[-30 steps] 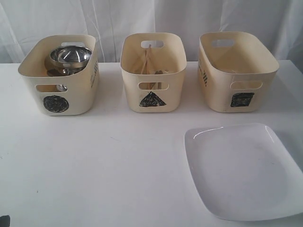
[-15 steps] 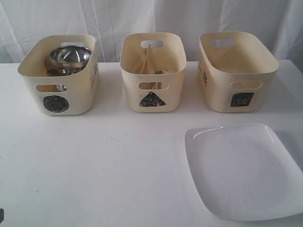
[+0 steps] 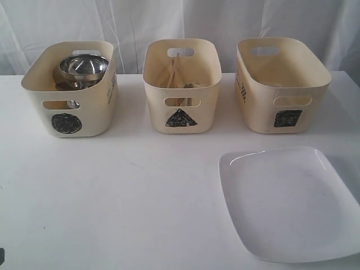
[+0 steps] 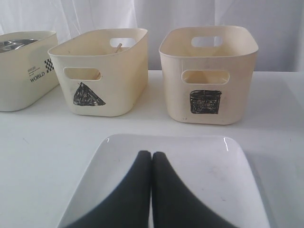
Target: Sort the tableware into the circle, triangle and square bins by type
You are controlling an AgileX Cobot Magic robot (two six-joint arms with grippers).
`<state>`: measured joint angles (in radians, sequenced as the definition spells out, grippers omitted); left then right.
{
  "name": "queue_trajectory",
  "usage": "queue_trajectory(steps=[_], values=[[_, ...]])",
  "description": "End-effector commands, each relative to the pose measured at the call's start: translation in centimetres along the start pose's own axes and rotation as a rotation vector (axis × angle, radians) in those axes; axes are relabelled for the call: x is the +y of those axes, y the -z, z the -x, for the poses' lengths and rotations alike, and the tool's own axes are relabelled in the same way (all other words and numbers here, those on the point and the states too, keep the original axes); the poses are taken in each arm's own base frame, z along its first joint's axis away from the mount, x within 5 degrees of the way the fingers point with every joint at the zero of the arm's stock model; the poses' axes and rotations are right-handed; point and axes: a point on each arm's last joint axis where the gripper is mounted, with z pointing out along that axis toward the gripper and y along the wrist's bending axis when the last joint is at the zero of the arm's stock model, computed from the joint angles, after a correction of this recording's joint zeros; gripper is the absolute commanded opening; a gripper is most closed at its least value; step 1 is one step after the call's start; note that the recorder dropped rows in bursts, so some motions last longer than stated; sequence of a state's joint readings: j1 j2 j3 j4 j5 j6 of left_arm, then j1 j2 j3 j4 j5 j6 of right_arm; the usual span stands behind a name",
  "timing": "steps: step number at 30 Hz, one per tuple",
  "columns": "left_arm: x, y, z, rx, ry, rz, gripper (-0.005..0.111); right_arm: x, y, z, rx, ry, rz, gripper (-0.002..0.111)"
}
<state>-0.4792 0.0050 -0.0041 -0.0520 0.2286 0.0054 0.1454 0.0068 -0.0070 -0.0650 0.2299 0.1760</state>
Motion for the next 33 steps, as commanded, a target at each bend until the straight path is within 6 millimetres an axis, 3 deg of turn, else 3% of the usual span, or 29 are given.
queue_trajectory(steps=[1,22,33], values=[[0.0,0.0,-0.1,0.002,-0.002,0.002,0.054,-0.1,0.0,-0.1,-0.009,-0.001,-0.006,0.0],[0.1,0.0,-0.1,0.002,0.002,0.014,0.054,-0.1,0.0,-0.1,-0.009,-0.001,-0.006,0.0],[1.9,0.2,-0.3,0.011,0.124,0.341,0.054,-0.1,0.0,-0.1,-0.009,-0.001,-0.005,0.0]])
